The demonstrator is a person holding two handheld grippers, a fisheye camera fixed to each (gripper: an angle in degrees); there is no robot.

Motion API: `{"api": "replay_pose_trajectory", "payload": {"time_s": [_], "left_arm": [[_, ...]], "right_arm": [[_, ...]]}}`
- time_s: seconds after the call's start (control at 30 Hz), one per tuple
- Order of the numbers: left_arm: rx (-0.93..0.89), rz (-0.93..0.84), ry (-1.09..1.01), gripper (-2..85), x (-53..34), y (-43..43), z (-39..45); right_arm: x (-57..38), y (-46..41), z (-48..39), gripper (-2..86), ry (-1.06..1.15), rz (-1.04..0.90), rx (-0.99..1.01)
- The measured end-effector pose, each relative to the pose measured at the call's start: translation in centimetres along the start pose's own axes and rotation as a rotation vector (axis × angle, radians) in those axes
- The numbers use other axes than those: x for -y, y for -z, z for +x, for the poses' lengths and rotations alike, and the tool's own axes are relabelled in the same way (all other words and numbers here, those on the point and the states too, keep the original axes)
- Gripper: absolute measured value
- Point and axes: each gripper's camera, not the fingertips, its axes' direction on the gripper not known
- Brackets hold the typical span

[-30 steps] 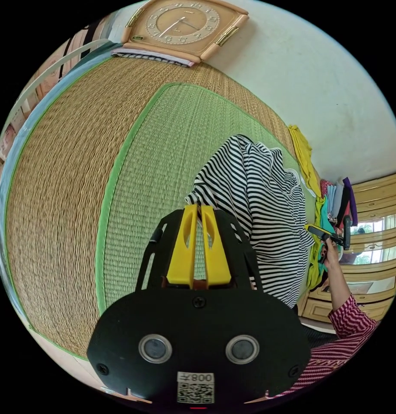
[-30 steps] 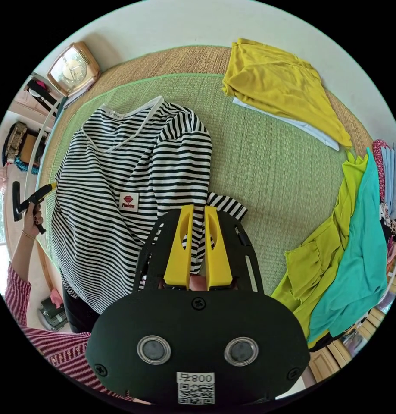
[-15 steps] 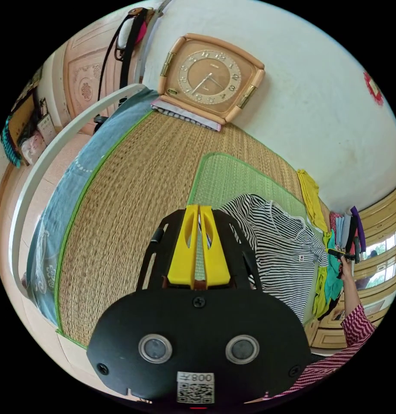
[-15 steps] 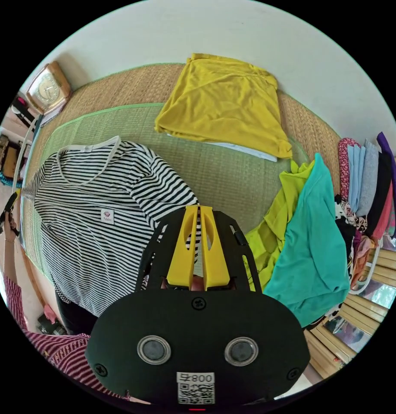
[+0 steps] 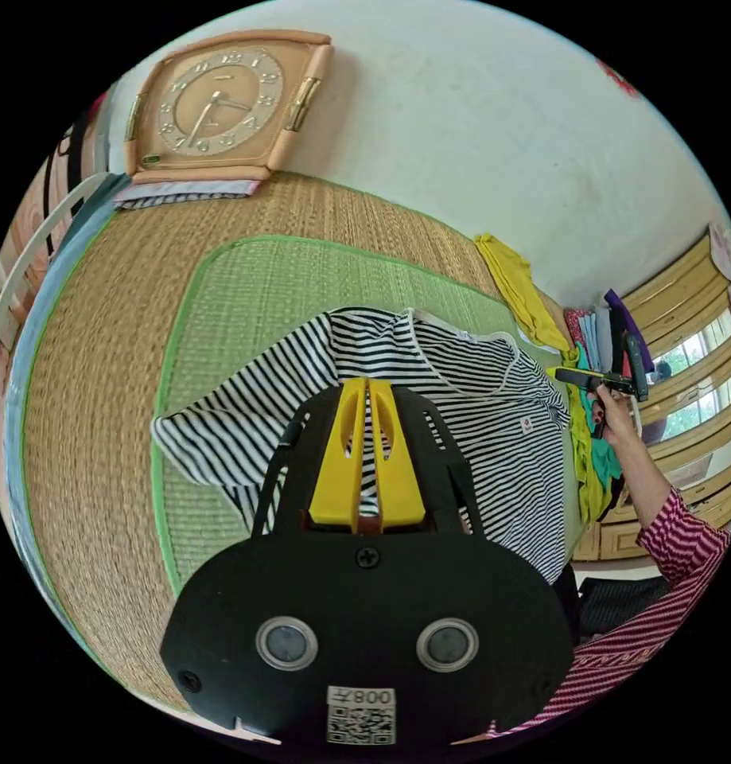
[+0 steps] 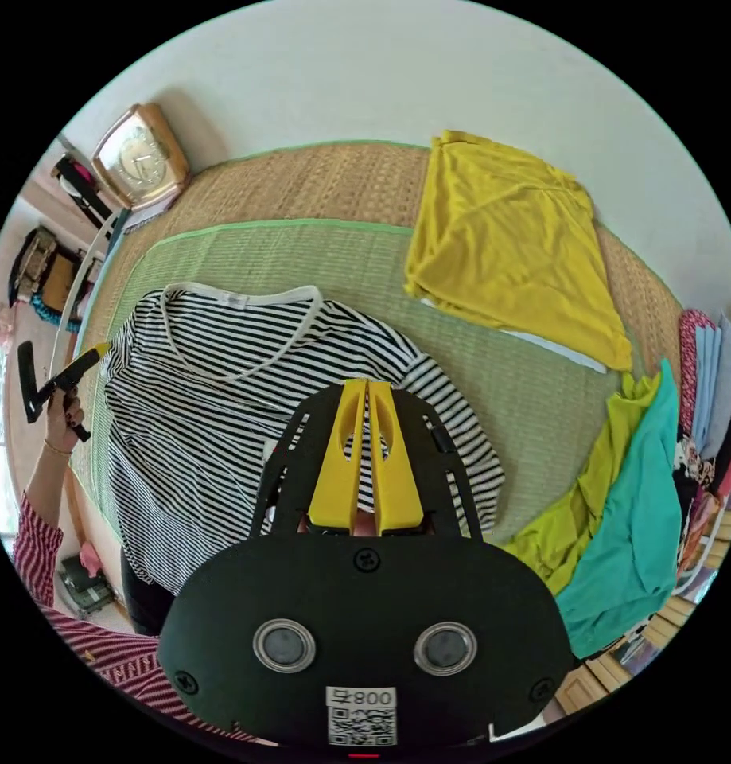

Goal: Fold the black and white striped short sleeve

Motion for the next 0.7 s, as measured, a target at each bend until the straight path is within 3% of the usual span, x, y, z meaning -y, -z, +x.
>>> {"api": "replay_pose_trajectory", "payload": {"time_s": [0.13,0.2,0.47,0.7], "left_arm": [[0.056,-0.038,-0.013,0.2,0.8,-3.2,0.4],[0.116,-0.025,-0.046,0.2,1.2,-4.2,0.5],[0.172,-0.014,-0.005,0.4,3.6,-4.5,-0.4],[0.089,0.075,-0.018,3.8,-5.6,3.3,-3.3]], "right_arm": [[2.2,-4.8,-2.5,-0.4,-0.021,-0.043,-0.051],[2.7,-4.7,-2.8,-0.4,-0.048,0.04,-0.061],[7.6,-6.1,-3.1,-0.4,-0.07,0.023,-0.049],[1.7,-4.0,-2.0,-0.1,-0.039,0.105,0.072]]}}
